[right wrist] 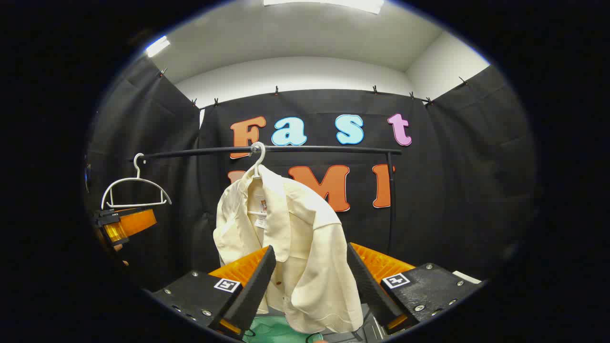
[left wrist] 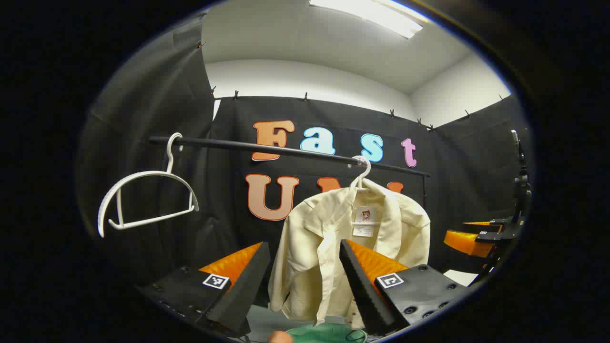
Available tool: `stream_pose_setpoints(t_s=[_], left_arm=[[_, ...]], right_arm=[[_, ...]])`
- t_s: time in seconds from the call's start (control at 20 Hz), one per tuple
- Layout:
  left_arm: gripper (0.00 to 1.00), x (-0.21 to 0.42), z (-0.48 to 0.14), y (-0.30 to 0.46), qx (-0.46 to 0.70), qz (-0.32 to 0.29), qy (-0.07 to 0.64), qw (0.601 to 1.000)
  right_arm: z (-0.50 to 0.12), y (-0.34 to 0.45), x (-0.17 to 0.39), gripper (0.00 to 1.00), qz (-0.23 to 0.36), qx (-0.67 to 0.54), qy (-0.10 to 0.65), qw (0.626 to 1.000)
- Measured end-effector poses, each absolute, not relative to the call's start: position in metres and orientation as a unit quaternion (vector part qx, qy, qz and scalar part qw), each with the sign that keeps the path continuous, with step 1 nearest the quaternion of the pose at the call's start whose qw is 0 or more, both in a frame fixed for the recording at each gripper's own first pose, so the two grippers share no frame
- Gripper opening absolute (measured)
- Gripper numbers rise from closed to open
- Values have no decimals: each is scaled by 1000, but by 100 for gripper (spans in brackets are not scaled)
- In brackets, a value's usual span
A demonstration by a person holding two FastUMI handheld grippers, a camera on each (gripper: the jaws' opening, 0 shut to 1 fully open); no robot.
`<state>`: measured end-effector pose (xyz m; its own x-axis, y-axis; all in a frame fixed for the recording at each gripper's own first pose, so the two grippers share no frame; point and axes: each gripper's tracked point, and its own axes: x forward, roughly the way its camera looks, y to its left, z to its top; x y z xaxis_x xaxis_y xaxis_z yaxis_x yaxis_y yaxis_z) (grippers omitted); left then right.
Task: Grasp the clothes on the hanger with both hands and then place them into the laundry hamper below.
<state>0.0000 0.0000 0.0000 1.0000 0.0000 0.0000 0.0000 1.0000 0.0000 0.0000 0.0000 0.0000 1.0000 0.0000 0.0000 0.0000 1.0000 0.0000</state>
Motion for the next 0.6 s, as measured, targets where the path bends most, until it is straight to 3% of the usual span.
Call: stream_pose_setpoints(t_s=[0.05, 0.25, 0.4, 0.6], left_arm=[[96, -1, 0, 2, -2, 3, 1, 1000], [100, -4, 2, 6, -9, 10, 1, 1000], [93, -3, 0, 5, -8, 7, 4, 1000], [96, 2, -6, 2, -9, 5, 9, 1000]], right_arm=[[0, -2, 1, 93, -1, 1, -1, 1000], [1, -5, -1, 93, -2, 7, -5, 1000], [-2, -6, -4, 93, -5, 5, -5, 1000], [-8, 0, -2, 93, -2, 1, -2, 1000]])
